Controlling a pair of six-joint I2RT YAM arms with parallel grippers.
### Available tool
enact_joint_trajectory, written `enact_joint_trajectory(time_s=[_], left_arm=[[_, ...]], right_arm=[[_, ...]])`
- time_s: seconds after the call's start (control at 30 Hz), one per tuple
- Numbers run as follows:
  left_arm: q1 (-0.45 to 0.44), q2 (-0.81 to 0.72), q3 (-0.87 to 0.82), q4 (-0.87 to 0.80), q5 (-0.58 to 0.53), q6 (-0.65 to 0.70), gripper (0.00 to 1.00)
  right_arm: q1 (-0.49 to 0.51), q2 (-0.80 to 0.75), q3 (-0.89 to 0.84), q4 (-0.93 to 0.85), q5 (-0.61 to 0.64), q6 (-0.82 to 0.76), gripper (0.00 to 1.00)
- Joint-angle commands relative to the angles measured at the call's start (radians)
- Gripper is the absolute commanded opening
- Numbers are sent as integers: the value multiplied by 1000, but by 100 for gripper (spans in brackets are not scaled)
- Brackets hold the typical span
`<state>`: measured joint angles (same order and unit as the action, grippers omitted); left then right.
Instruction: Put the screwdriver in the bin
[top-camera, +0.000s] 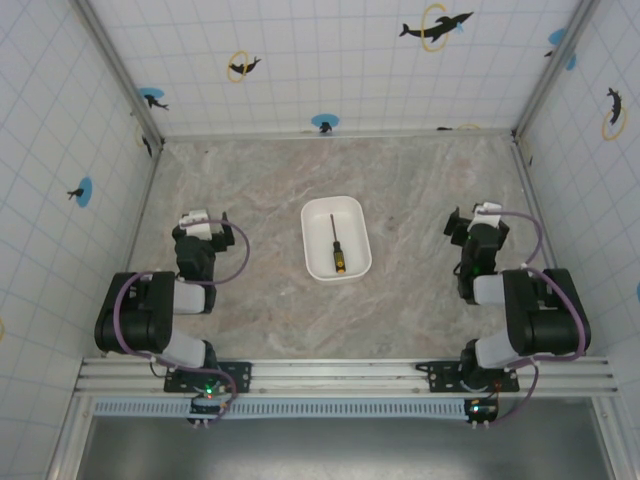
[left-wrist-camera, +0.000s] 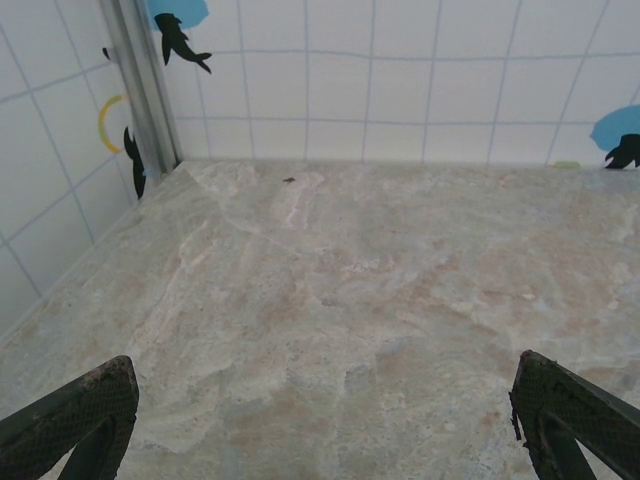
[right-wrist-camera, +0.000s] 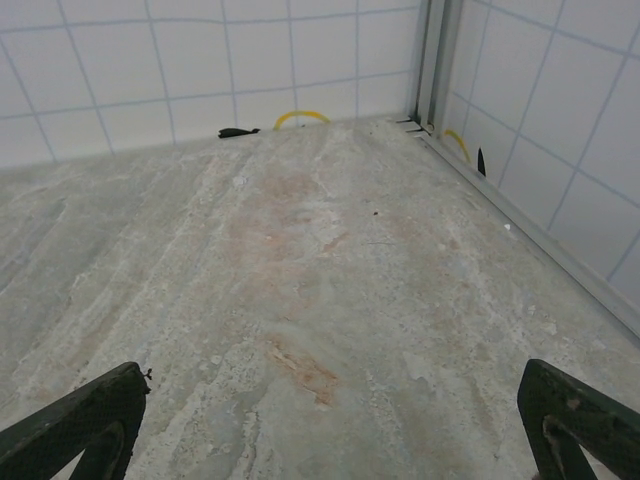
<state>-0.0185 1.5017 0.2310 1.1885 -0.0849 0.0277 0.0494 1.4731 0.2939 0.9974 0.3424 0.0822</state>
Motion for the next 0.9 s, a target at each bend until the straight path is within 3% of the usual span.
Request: enact_joint_trajectory(time_s=[0.0,0.87], left_arm=[[7,11,19,0,20,12,98],[8,12,18,2,19,14,98]], right_arm=[[-2,-2,21,4,-1,1,99],[3,-5,17,9,9,-4,99]])
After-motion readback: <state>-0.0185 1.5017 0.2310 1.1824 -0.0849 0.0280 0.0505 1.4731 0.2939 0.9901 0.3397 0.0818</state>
